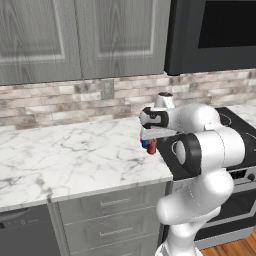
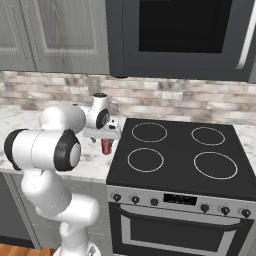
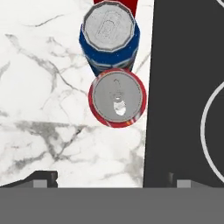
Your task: Four empty soda cans are scattered around the kitchen. Gather all the cans and cluster them next to the stove for recycling.
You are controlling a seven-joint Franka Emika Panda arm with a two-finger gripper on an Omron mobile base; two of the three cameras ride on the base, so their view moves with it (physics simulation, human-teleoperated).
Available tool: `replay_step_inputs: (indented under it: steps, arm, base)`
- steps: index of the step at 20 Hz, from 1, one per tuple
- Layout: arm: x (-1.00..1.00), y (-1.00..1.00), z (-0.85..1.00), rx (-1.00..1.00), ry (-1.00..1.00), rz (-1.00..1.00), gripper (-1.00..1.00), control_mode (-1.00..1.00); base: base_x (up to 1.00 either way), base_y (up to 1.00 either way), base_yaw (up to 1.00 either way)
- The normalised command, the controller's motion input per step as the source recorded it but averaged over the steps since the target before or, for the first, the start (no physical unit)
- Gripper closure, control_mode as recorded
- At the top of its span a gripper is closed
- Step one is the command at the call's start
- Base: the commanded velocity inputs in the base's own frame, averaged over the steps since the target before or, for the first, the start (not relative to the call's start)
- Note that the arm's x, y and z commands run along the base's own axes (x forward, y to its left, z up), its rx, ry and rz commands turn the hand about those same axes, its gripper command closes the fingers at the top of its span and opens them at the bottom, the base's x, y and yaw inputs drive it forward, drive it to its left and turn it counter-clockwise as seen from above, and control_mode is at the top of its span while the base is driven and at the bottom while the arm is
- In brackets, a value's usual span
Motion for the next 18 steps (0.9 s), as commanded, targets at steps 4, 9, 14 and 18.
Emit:
replay_step_inputs:
  steps: [4, 9, 14, 18]
  arm:
    - [-0.58, 0.0, 0.16, 0.0, -0.05, 0.0, -1.0, -1.0]
    - [-0.5, 0.0, 0.25, 0.0, -0.02, 0.0, -1.0, -1.0]
    - [-0.33, 0.0, 0.32, 0.0, 0.0, 0.0, -1.0, -1.0]
    - [-0.33, 0.0, 0.28, 0.0, 0.0, 0.0, -1.0, -1.0]
  base:
    - [0.0, 0.0, 0.0]
    - [0.0, 0.0, 0.0]
    - [0.0, 0.0, 0.0]
    - [0.0, 0.0, 0.0]
